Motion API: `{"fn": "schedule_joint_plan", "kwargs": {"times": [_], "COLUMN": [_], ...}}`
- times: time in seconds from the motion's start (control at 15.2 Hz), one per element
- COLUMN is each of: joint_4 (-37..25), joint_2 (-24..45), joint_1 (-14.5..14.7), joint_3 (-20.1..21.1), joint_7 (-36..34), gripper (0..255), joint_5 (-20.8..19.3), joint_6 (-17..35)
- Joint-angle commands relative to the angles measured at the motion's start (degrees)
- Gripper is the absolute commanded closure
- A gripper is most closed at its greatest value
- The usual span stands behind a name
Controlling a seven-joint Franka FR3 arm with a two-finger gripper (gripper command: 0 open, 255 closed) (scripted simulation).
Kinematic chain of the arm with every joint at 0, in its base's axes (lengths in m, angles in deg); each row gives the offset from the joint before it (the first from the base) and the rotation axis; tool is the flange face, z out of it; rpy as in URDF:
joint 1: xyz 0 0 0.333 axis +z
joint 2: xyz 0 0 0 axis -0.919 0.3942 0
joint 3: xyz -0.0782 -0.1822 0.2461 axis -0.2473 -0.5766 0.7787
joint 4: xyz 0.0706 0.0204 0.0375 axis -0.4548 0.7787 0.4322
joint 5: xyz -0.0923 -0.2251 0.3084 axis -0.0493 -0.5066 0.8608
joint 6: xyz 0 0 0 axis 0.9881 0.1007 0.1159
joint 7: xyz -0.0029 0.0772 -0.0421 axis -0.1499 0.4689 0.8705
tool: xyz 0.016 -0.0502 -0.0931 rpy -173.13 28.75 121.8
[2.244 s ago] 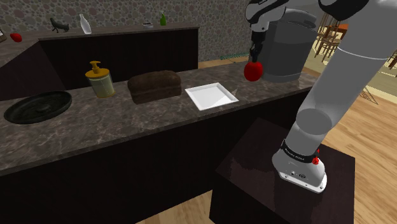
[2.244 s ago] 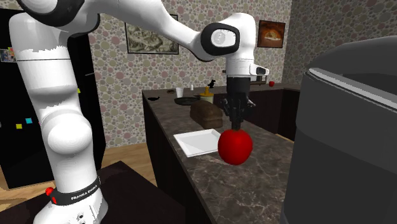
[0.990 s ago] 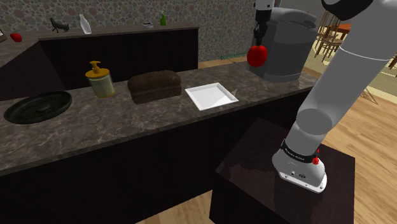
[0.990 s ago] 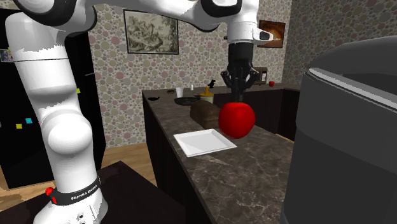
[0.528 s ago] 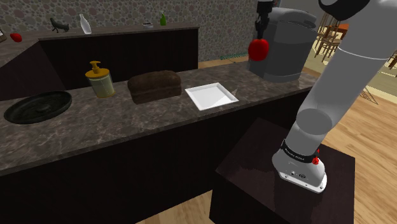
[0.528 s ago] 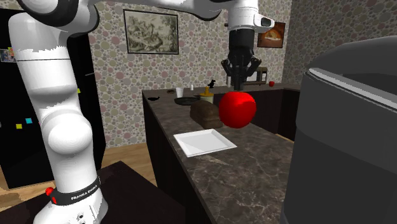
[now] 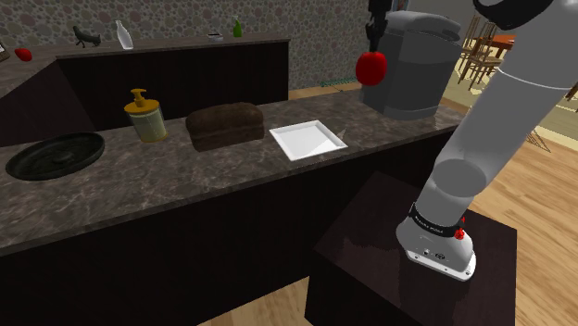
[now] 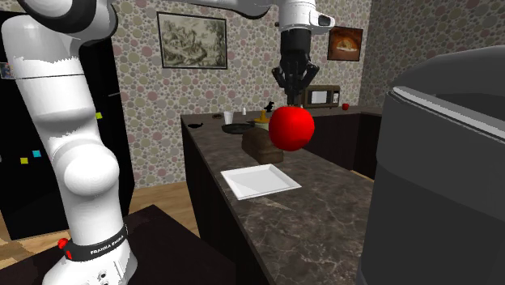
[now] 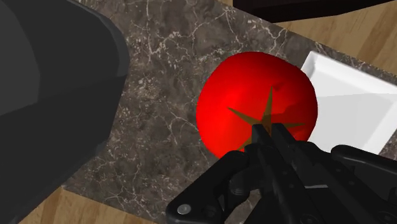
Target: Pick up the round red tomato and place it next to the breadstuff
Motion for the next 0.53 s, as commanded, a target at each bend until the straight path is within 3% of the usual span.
{"fn": "schedule_joint_plan", "kwargs": {"times": [0.0,0.46], "joint_4": [1.13,4.73], "joint_2": [-1.36,-4.71], "joint_1": [1.3,5.4], "joint_3": [1.86,8.34], "joint_7": [-3.28,-14.02], "gripper": [255,255], "joint_5": [-0.42,-0.54], "joint_6": [-0.34,-0.83]}}
